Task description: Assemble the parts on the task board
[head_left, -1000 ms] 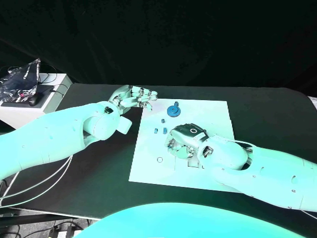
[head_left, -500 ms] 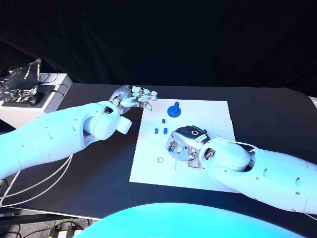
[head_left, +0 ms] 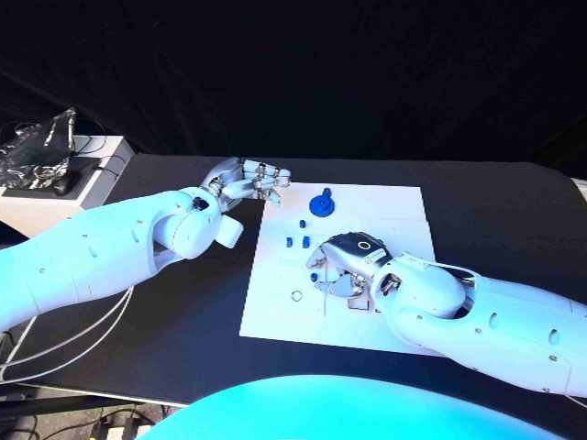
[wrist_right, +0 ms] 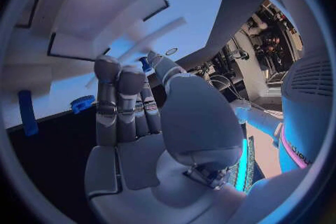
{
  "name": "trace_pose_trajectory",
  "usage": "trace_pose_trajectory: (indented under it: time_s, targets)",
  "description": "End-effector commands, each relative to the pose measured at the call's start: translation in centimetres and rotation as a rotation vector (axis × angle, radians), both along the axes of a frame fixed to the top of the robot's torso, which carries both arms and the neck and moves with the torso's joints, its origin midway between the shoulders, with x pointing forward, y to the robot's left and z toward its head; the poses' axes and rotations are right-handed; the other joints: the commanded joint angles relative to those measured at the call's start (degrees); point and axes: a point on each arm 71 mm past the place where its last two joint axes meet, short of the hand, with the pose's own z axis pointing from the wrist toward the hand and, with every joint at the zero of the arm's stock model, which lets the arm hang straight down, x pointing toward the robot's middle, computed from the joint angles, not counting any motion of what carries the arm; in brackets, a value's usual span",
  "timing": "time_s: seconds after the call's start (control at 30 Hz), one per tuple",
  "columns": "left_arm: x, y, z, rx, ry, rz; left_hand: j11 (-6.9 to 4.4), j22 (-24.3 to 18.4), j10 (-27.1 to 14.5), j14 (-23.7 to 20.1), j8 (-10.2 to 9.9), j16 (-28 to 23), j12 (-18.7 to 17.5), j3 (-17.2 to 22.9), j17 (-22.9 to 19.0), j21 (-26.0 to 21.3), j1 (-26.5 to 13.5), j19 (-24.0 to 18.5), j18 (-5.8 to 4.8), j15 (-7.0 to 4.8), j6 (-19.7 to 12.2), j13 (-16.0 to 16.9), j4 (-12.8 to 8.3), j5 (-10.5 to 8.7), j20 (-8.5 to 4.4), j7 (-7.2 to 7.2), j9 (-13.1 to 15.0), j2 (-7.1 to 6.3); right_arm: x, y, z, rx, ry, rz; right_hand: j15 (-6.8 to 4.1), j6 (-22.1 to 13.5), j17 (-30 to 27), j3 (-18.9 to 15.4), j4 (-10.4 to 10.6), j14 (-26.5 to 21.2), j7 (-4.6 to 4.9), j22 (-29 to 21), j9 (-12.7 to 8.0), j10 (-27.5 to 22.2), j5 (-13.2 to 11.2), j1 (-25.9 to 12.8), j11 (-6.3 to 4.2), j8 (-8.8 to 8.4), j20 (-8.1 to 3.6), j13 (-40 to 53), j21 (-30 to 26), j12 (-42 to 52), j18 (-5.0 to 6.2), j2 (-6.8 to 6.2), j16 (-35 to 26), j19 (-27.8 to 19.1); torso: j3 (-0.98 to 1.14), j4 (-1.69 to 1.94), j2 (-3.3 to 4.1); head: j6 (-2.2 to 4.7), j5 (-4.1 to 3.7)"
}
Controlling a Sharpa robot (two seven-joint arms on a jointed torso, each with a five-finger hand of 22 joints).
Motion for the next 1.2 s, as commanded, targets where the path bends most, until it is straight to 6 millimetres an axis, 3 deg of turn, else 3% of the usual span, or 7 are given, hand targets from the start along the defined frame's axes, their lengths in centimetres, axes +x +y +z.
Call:
trace_pose_trajectory:
  time_s: [0.03, 0.27, 0.53, 0.67, 0.8, 0.9, 1.2]
  targets:
    - [-0.1, -0.2, 0.0, -0.009, 0.004, -0.017, 0.2, 0.04, -0.09, 0.18, -0.12, -0.36, -0.31, 0.07, 0.06, -0.26, 0.1, 0.06, 0.26, 0.14, 0.0, -0.03, 0.02, -0.01, 0.12, 0.04, 0.07, -0.1, 0.0, -0.4, 0.4, 0.051, -0.023, -0.03, 0.64, -1.15, -0.7, -2.34, 1.75, 0.2, 0.02, -1.11, 0.02, -1.9, 0.4, 1.29, 0.39, -0.16, 0.64, 0.1, -3.26, 0.39, 2.25, -0.69, -0.42, 2.18, 0.0, -0.03, -0.02, 0.01, -0.1]
    - [0.0, -0.1, 0.0, -0.008, 0.006, -0.015, 0.2, 0.04, -0.09, 0.18, -0.12, -0.36, -0.31, 0.07, 0.06, -0.26, 0.1, 0.06, 0.26, 0.14, 0.0, -0.03, 0.02, -0.01, 0.12, 0.04, 0.07, -0.1, 0.1, -1.7, 2.0, 0.151, -0.019, -0.074, 0.61, -2.44, -2.69, -5.57, 6.91, 0.25, 0.04, -3.09, 0.03, -2.5, 0.93, 4.07, 0.47, -0.19, 0.71, 0.03, -5.45, 0.81, 2.59, -2.04, -0.54, 2.47, 0.02, -0.03, -0.01, 0.01, -0.39]
    - [0.0, -0.1, 0.0, -0.008, 0.005, -0.016, 0.18, 0.04, -0.07, 0.18, -0.11, -0.4, -0.27, 0.06, 0.06, -0.34, 0.18, 0.08, 0.27, 0.13, 0.04, -0.02, -0.03, -0.01, 0.13, 0.01, 0.07, -0.07, 2.8, -5.2, 4.5, 0.138, 0.074, -0.146, -0.9, 1.85, -2.44, 0.13, 2.81, 0.74, 2.02, -0.3, 0.08, 9.71, 1.51, 4.44, -1.93, -0.01, -0.68, 0.09, 3.5, 0.56, 0.53, 1.67, 0.82, 2.87, -0.05, -0.1, -0.06, 0.01, -1.34]
    - [0.0, -0.2, 0.0, -0.01, 0.004, -0.019, 0.18, 0.04, -0.07, 0.18, -0.11, -0.4, -0.27, 0.06, 0.06, -0.34, 0.18, 0.08, 0.27, 0.13, 0.04, -0.02, -0.03, -0.01, 0.13, 0.01, 0.07, -0.07, 4.7, -7.7, 5.7, 0.07, 0.072, -0.158, -0.88, 2.45, -2.16, 2.0, 1.39, 0.39, 1.99, 1.06, 0.02, 9.94, 3.6, 1.84, -1.84, -0.15, -0.98, 0.04, 6.03, -0.21, 0.02, 0.07, 1.66, 2.74, -0.1, -0.2, -0.06, 0.01, -1.5]
    - [0.1, -0.2, -0.1, -0.011, 0.003, -0.018, 0.17, 0.05, -0.02, 0.2, -0.1, -0.41, -0.24, 0.01, 0.07, -0.38, 0.1, 0.11, 0.27, 0.13, 0.07, -0.02, 0.02, -0.02, 0.13, 0.0, 0.07, -0.07, 5.7, -9.4, 6.5, 0.018, 0.055, -0.166, -0.62, 1.98, -2.23, 0.65, 0.75, 0.25, 1.52, 1.24, -0.01, 7.85, 3.3, 0.95, -1.48, -0.19, -0.8, 0.08, 5.93, -0.14, 0.08, -0.6, 1.76, 2.65, -0.05, -0.3, 0.0, 0.01, -1.85]
    - [0.1, -0.3, -0.1, -0.013, 0.002, -0.02, 0.17, 0.05, -0.02, 0.2, -0.1, -0.41, -0.24, 0.01, 0.07, -0.38, 0.1, 0.11, 0.27, 0.13, 0.07, -0.02, 0.02, -0.02, 0.13, 0.0, 0.07, -0.07, 6.0, -10.2, 6.8, -0.026, 0.045, -0.165, -0.22, 1.35, -2.43, -5.17, -0.34, 0.13, 1.16, 1.29, -0.02, 5.35, 3.32, 1.69, -0.81, -0.23, -0.16, 0.12, 5.34, -0.13, 0.71, 0.73, 1.92, 2.7, -0.01, -0.24, 0.02, 0.01, -1.86]
    - [0.1, -0.3, -0.1, -0.016, -0.004, -0.021, 0.14, 0.08, 0.02, 0.21, -0.11, -0.41, -0.21, -0.03, 0.09, -0.44, 0.16, 0.14, 0.26, 0.11, 0.12, -0.02, -0.03, -0.01, 0.12, -0.02, 0.07, -0.1, 6.5, -11.3, 6.5, -0.113, 0.044, -0.169, -0.05, 1.44, -2.88, -8.24, 1.5, 0.08, 0.82, 2.03, 0.02, 3.8, 2.29, 2.68, -0.79, -0.17, -0.03, 0.12, 6.75, -0.09, 0.72, 0.63, 2.76, 2.83, -0.04, -0.19, 0.04, 0.01, -2.01]
